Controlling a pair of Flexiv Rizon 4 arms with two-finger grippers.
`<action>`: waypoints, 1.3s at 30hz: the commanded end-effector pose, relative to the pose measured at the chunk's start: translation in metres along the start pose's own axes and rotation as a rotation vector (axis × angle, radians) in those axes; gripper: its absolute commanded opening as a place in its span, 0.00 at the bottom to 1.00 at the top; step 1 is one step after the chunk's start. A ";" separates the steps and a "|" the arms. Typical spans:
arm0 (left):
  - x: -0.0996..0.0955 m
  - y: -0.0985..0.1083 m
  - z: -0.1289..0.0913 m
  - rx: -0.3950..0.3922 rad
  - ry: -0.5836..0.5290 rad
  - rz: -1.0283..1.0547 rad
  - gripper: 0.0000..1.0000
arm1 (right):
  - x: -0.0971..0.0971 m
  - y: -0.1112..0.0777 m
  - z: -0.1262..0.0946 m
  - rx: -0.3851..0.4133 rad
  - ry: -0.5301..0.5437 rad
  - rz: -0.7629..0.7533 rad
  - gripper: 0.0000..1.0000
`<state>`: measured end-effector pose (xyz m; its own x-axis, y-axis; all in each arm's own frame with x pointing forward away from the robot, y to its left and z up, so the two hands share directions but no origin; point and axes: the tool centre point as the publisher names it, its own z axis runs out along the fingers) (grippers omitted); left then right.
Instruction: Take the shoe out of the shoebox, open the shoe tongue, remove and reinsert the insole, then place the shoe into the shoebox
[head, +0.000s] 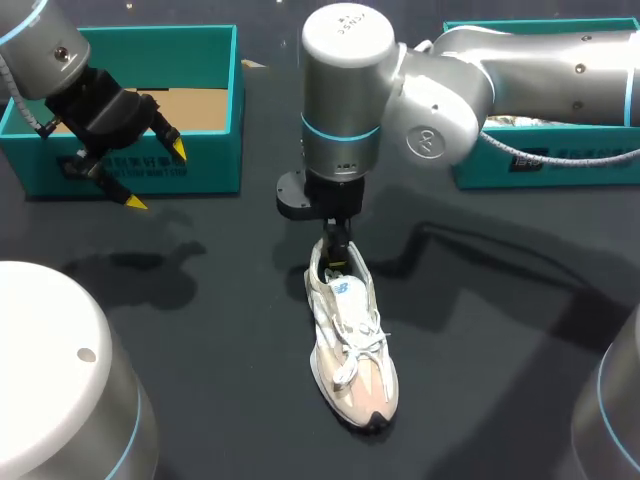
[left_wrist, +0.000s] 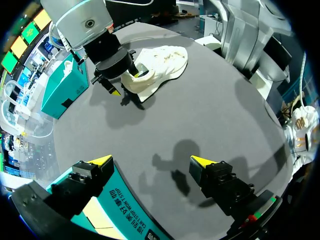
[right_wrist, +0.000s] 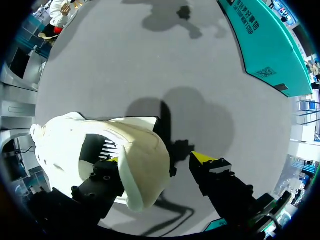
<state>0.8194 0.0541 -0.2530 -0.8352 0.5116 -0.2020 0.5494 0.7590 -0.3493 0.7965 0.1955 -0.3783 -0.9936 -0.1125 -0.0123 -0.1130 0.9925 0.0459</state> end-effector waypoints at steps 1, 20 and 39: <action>0.001 0.000 -0.001 -0.002 0.001 0.001 1.00 | 0.000 0.001 0.005 -0.007 0.005 -0.005 0.61; 0.001 0.000 -0.001 -0.002 0.001 0.001 1.00 | 0.006 0.003 0.008 -0.017 0.006 -0.008 0.00; 0.001 0.000 -0.001 -0.002 0.001 0.001 1.00 | 0.014 -0.011 -0.055 0.058 -0.105 0.033 0.00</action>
<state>0.8194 0.0541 -0.2530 -0.8351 0.5116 -0.2020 0.5494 0.7590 -0.3493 0.7910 0.1876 -0.3470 -0.9920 -0.0824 -0.0956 -0.0826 0.9966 -0.0021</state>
